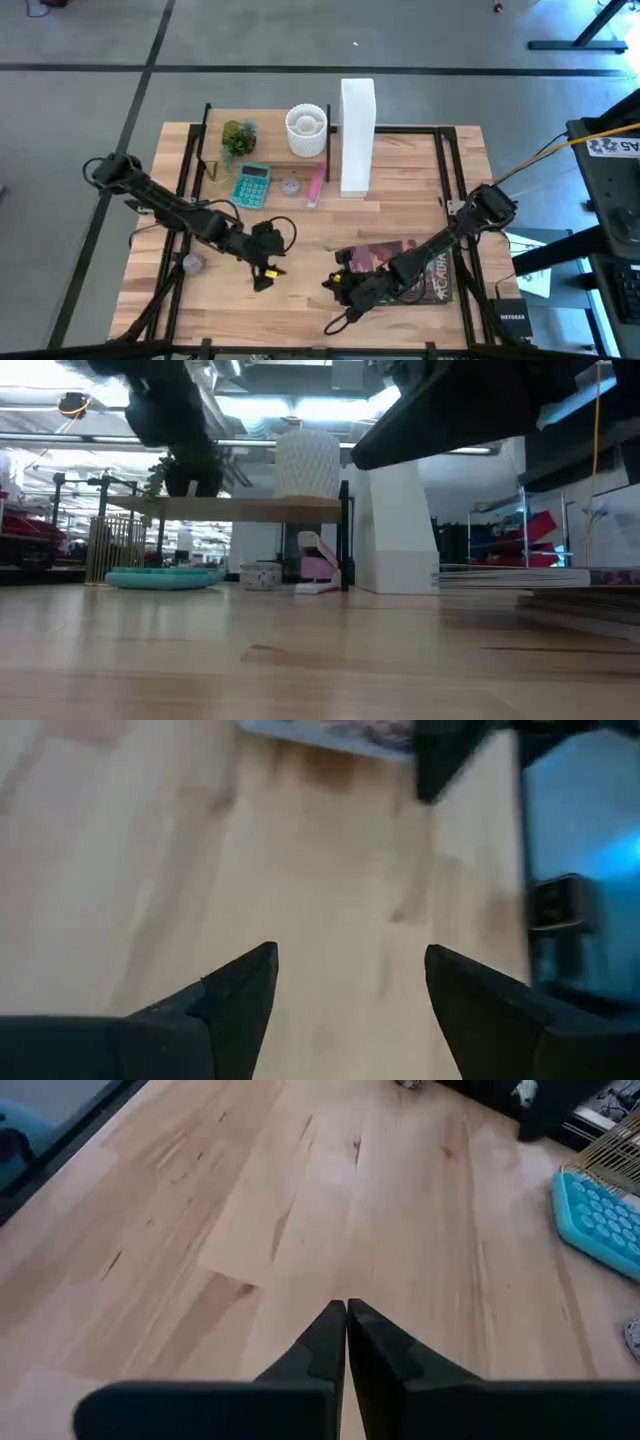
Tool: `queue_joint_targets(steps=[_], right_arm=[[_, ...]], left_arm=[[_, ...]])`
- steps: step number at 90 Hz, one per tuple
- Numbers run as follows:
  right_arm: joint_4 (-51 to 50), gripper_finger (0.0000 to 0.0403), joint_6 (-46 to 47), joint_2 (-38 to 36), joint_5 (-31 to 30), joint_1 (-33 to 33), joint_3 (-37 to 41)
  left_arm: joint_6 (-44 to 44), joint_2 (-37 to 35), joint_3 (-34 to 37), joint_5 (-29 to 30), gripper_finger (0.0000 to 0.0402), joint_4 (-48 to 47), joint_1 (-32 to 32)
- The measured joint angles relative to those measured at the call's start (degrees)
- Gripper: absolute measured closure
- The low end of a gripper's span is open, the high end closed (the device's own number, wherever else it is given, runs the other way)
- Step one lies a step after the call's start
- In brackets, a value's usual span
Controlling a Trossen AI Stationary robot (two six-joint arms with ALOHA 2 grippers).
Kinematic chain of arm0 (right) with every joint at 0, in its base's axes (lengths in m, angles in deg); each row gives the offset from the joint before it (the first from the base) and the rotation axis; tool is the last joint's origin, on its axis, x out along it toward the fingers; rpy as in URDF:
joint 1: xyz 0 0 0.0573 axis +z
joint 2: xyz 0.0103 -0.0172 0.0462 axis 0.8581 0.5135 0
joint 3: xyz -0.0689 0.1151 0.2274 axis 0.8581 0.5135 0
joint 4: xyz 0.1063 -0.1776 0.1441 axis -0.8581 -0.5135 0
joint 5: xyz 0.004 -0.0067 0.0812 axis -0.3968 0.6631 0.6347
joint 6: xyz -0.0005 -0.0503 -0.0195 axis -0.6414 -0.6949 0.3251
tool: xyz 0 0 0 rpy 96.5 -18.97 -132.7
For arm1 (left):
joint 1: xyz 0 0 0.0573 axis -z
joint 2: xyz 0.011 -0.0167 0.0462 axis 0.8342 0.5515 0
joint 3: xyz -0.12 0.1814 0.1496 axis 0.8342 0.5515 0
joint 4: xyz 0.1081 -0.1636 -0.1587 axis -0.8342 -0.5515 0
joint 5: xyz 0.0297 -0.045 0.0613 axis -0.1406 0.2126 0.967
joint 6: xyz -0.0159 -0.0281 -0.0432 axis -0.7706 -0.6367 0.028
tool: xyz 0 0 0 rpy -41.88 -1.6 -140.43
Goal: Stock shelves
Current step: Put the red scented candle on the shelf
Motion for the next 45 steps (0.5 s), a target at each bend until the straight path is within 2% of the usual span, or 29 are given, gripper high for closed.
queue_joint_targets(steps=[16,22,31,45], right_arm=[[0.32,0.0403,0.01,0.0,0.35,0.0,0.0],[0.28,0.0403,-0.01,0.0,0.33,0.0,0.0],[1.15,0.0403,-0.18,0.57,0.35,-0.02,0.02],[3.5,0.0403,-1.1,2.46,0.8,-0.04,0.02]], left_arm=[[2.52,0.24,-2.99,-6.3,0.0165,-29.81,1.41],[2.51,0.24,-3.62,-9.27,0.0164,-38.3,1.72],[2.56,0.24,-3.71,-14.23,0.0164,-44.7,1.94],[4.11,1.89,-3.7,-18.94,0.0164,-47.34,3.72]])
